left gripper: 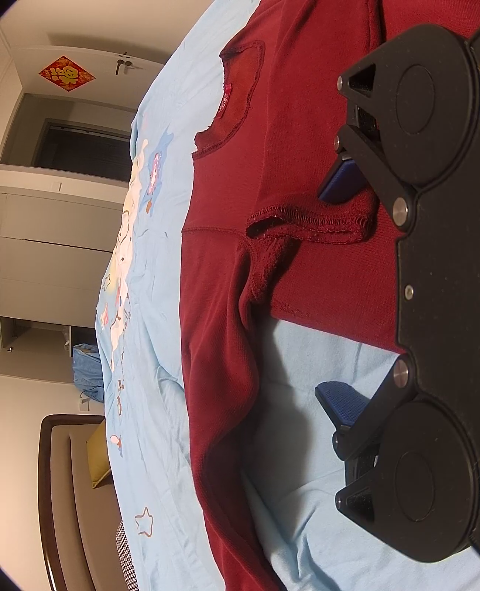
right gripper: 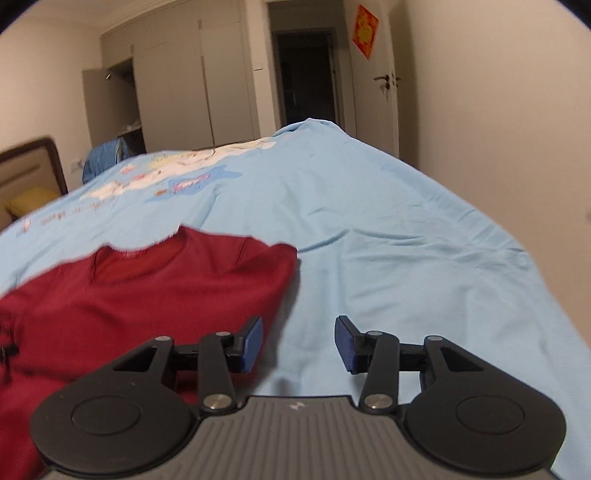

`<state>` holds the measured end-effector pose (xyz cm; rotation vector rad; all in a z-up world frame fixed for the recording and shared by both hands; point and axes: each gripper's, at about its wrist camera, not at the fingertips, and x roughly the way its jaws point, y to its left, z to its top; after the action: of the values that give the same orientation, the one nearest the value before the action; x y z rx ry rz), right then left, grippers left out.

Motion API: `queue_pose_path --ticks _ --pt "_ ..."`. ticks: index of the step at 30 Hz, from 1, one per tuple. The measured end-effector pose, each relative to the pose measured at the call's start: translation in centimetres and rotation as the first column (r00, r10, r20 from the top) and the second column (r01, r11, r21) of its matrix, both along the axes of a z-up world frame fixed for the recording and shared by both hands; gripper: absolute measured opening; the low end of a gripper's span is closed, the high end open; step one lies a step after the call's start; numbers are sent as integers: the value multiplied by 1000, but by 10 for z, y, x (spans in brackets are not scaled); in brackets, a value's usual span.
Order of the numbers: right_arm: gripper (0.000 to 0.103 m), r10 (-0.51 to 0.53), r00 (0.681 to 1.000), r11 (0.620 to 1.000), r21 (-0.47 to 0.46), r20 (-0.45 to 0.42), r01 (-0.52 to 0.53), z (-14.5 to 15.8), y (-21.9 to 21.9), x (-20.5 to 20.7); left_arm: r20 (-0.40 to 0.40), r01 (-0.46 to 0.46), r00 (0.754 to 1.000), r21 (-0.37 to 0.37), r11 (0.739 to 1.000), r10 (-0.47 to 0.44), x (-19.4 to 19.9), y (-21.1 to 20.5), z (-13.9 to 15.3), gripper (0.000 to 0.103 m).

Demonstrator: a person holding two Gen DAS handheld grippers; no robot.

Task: Fold small clothes
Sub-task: 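Open the right gripper to release the sleeve and lift away, then reach the left gripper to the other sleeve cuff and grasp it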

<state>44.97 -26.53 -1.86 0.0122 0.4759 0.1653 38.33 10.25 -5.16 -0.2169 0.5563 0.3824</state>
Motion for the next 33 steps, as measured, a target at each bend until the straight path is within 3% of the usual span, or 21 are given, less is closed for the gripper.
queue_pose_path --ticks 6,9,10,14,17,22,28,30,32,33 --pt "49 105 994 981 -164 -17 -107 -19 36 -14 1 0 1000 -1 1000 0 0 0 0 103" --pt "46 92 996 974 -209 15 -87 -22 55 -7 1 0 1000 -1 1000 0 0 0 0 103" --pt "43 73 997 975 -210 22 -67 -22 59 -4 1 0 1000 -1 1000 0 -1 1 0 103" --pt "11 -17 998 983 -179 56 26 -16 62 0 3 1 1000 -4 1000 -1 0 0 0 103" --pt "8 -65 995 979 -187 69 77 -14 57 -7 6 2 1000 -5 1000 -2 1 -1 0 103" --pt "8 -81 997 982 -171 -2 79 -28 47 -1 6 2 1000 -6 1000 -2 1 0 0 103" --pt "13 -54 998 991 -125 -23 51 -22 44 -3 -12 13 1000 -23 1000 -14 1 3 5 103" --pt "23 -39 999 992 -118 -27 35 -18 42 -9 -25 28 999 -50 998 -30 -4 7 12 102" --pt "49 -18 1000 993 -121 -17 16 -13 43 -20 -27 28 999 -81 996 -30 -13 12 20 102" --pt "53 -6 1000 992 -125 -13 5 -10 44 -25 -25 27 999 -92 995 -29 -19 14 24 102"
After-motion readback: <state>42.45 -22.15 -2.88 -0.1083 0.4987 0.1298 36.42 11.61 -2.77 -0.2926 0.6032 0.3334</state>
